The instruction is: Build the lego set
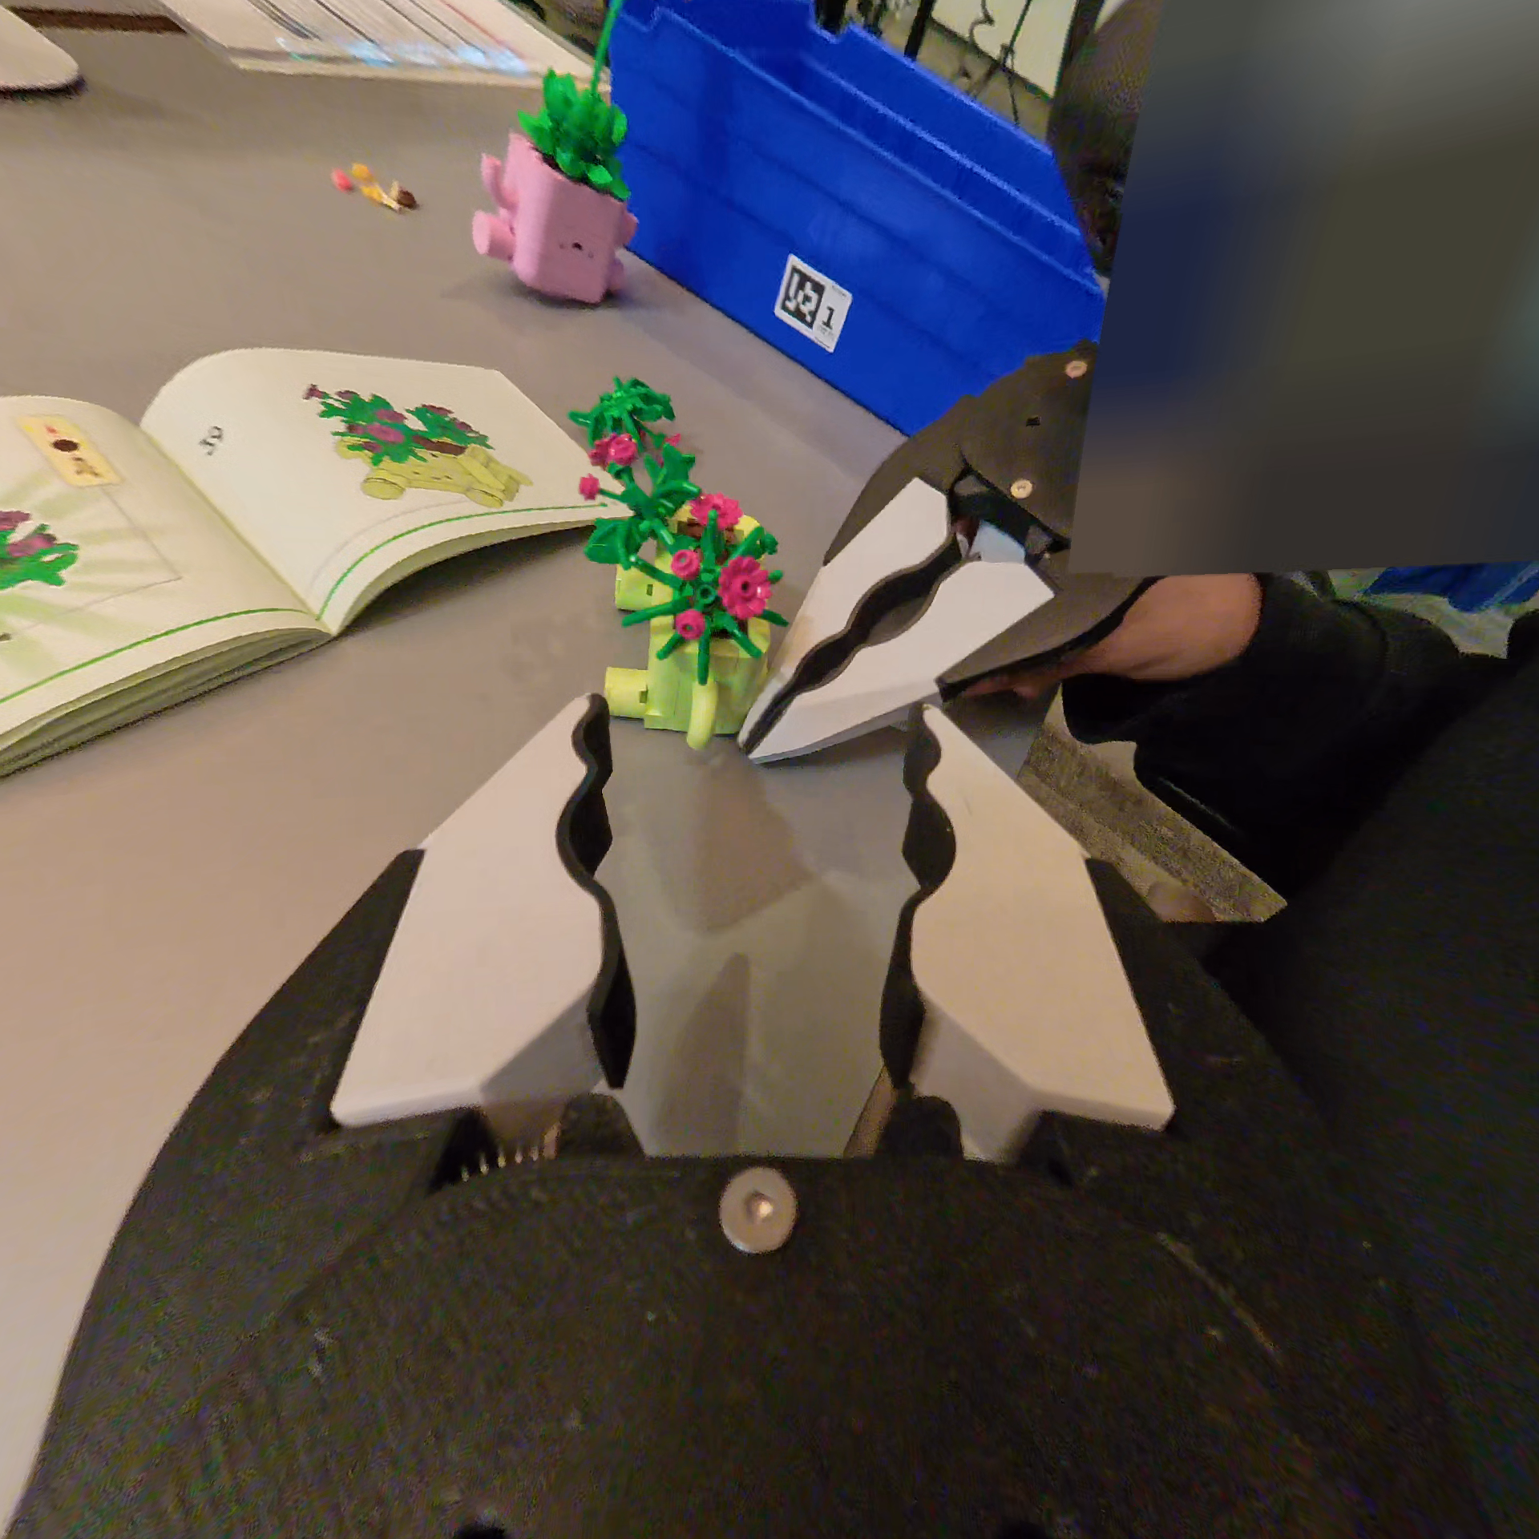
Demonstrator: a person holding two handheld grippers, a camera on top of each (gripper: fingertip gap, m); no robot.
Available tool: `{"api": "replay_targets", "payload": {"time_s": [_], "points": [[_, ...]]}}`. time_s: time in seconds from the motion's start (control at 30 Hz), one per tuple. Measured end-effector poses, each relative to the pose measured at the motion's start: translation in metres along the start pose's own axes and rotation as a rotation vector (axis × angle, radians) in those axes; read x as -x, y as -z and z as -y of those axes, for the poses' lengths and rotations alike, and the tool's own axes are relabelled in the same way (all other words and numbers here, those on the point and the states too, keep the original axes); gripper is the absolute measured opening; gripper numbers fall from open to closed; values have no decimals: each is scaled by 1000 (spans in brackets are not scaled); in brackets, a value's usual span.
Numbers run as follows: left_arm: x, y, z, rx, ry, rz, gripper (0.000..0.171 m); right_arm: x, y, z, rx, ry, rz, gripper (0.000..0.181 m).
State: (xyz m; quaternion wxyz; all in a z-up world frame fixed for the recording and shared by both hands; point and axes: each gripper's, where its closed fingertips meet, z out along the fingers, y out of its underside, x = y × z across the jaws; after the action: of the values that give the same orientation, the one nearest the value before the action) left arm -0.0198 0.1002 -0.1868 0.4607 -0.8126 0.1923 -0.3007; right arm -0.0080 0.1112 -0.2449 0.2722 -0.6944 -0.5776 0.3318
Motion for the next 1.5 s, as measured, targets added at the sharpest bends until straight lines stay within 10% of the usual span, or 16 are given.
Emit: {"api": "replay_targets", "payload": {"time_s": [0.13, 0.37, 0.8, 1.5], "points": [[4, 7, -1, -13, -4, 30, 71, 5, 15, 1, -3, -54, 49, 0], [6, -13, -1, -35, -6, 42, 74, -39, 70, 23, -420, -319, -55, 2], [21, -59, 8, 34, -96, 182, 68, -42, 82, 28, -489, -216, -198, 24], [33, -43, -2, 55, 3, 126, 53, -141, 63, -15, -98, -293, -574, 35]]}}
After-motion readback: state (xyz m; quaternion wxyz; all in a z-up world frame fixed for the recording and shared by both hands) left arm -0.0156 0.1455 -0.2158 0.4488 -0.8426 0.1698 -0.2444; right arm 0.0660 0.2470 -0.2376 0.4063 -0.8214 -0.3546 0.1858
